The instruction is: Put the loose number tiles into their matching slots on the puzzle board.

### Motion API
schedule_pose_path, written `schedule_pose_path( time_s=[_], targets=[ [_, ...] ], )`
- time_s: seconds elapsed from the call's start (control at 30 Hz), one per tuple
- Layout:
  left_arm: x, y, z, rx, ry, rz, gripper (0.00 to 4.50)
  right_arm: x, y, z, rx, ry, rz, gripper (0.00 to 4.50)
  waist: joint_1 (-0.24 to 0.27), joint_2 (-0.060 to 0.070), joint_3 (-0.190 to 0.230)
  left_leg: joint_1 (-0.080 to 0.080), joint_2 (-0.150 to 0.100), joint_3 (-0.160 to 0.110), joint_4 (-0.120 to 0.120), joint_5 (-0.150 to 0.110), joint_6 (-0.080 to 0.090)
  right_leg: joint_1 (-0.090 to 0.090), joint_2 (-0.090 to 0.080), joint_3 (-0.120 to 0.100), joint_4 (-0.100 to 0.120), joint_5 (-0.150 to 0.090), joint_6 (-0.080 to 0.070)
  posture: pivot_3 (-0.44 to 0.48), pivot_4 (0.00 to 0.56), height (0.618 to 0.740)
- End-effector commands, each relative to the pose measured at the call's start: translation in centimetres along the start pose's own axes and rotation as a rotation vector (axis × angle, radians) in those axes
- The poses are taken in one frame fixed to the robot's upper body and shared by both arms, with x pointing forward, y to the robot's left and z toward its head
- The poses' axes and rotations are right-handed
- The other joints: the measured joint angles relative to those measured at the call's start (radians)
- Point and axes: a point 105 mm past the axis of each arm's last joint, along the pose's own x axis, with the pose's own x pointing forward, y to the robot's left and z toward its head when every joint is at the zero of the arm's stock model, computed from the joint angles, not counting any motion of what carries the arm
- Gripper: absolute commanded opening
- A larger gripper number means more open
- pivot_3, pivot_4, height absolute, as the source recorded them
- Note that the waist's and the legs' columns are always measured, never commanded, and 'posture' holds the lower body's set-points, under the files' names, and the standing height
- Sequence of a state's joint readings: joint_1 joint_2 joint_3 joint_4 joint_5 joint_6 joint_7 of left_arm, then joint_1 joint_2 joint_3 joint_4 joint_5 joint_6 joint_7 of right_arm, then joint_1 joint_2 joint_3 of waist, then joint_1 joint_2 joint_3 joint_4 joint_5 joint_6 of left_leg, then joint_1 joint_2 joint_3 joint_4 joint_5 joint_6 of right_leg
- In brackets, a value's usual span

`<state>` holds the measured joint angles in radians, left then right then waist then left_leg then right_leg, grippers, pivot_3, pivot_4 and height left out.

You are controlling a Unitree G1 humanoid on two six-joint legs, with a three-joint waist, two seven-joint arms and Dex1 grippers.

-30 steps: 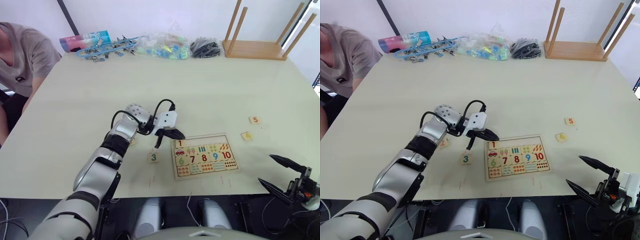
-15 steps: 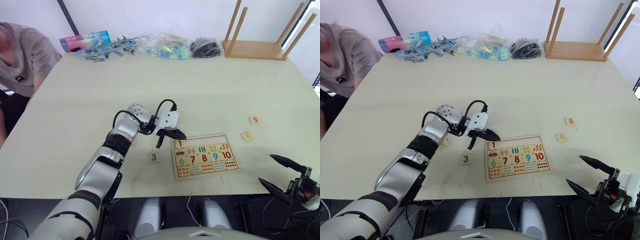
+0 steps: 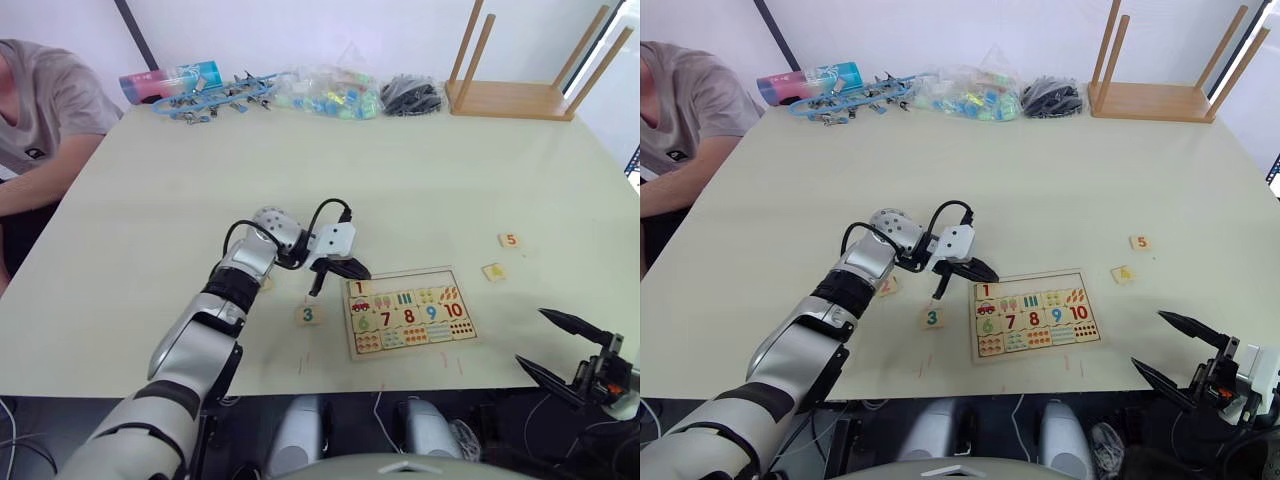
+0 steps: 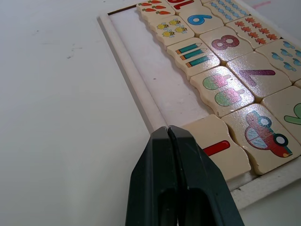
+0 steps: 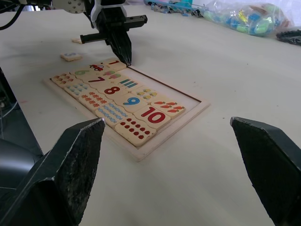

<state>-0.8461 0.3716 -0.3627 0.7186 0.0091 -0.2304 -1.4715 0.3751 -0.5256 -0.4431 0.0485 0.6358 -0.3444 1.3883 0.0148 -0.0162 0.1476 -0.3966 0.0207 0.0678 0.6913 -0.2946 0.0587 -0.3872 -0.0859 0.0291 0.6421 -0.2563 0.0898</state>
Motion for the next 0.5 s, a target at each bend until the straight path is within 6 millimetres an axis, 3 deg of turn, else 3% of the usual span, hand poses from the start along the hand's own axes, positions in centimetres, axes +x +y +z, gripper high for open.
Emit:
schedule_pose_path(
  time_s=[0.03, 0.5],
  targets=[
    [-0.64, 0.40, 0.87, 0.048, -0.011, 0.014, 0.04, -0.04, -0.04, 0.38, -0.024, -0.010, 0.001, 4.50, 0.000, 0.000, 0.000, 0.000, 0.000, 0.000, 0.000, 0.000, 0.000, 0.000, 0.000, 0.000, 0.000, 0.000, 0.000, 0.000, 0.150, 0.740],
    [-0.95, -0.15, 0.72, 0.047, -0.014, 0.003, 0.04, 0.07, -0.10, 0.31, -0.025, -0.008, 0.005, 4.50, 0.000, 0.000, 0.000, 0.000, 0.000, 0.000, 0.000, 0.000, 0.000, 0.000, 0.000, 0.000, 0.000, 0.000, 0.000, 0.000, 0.150, 0.740]
  ],
)
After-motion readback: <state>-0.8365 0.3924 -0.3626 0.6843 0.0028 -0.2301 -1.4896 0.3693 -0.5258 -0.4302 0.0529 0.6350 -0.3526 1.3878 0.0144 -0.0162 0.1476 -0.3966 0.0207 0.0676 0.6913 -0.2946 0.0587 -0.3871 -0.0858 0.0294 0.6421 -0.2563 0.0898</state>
